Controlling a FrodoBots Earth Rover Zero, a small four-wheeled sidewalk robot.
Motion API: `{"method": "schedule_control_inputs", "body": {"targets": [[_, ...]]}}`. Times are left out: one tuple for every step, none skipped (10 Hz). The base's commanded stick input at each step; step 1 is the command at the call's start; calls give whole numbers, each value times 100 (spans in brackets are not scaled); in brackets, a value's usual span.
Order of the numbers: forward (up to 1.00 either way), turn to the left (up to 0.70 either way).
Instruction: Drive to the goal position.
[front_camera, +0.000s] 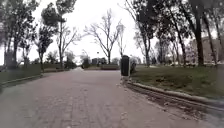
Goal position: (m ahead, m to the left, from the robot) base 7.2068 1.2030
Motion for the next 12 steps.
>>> {"method": "schedule_control_inputs", "body": {"targets": [[70,27],[70,27],[70,27],[70,20],[70,0],[70,0],[70,0],[70,0],[70,0],[70,0],[70,0],[70,0]]}}
